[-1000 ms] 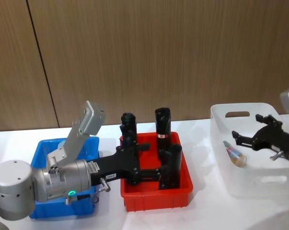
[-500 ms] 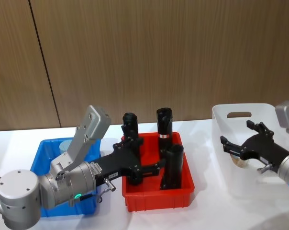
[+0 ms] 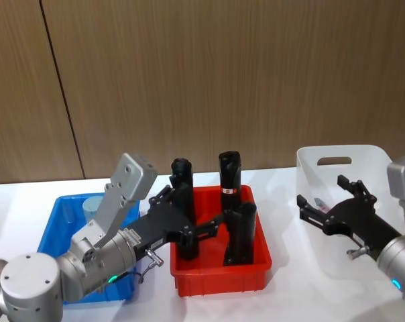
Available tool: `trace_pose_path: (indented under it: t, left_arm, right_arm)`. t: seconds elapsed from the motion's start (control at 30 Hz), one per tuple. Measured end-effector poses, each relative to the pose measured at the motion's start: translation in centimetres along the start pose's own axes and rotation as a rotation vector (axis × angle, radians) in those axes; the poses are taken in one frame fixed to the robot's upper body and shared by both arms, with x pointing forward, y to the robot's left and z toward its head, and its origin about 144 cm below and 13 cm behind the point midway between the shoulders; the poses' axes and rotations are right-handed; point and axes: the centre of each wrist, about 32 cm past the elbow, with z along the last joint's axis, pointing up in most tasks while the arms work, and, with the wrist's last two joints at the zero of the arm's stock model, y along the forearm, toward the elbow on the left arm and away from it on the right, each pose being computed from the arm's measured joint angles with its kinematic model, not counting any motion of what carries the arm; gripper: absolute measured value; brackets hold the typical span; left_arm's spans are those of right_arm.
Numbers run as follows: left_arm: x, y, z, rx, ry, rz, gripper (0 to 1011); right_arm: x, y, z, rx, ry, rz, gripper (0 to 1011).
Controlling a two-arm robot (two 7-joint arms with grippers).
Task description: Pick the cotton swabs from the blue box and place them into the white box.
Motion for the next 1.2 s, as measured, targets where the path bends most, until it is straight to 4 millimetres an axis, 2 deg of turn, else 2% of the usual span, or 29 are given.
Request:
trace_pose_path:
  t: [0.2, 0.43, 1.2]
  left_arm:
    - [-0.8, 0.2, -0.1, -0.012, -0.019, 0.065, 1004]
    - [-1.8, 0.4, -0.2, -0.030, -0.039, 0.137, 1004]
    - [-4.9, 1.1, -0.4, -0.102, -0.085, 0.373, 1004]
  right_arm:
    - [-2.1, -1.3, 0.3, 0.038, 0.042, -0.027, 1002]
    - [-3.6, -2.4, 0.6, 0.067, 0.079, -0.051, 1002]
    - [-4.1, -2.8, 0.8, 0.075, 0.090, -0.060, 1002]
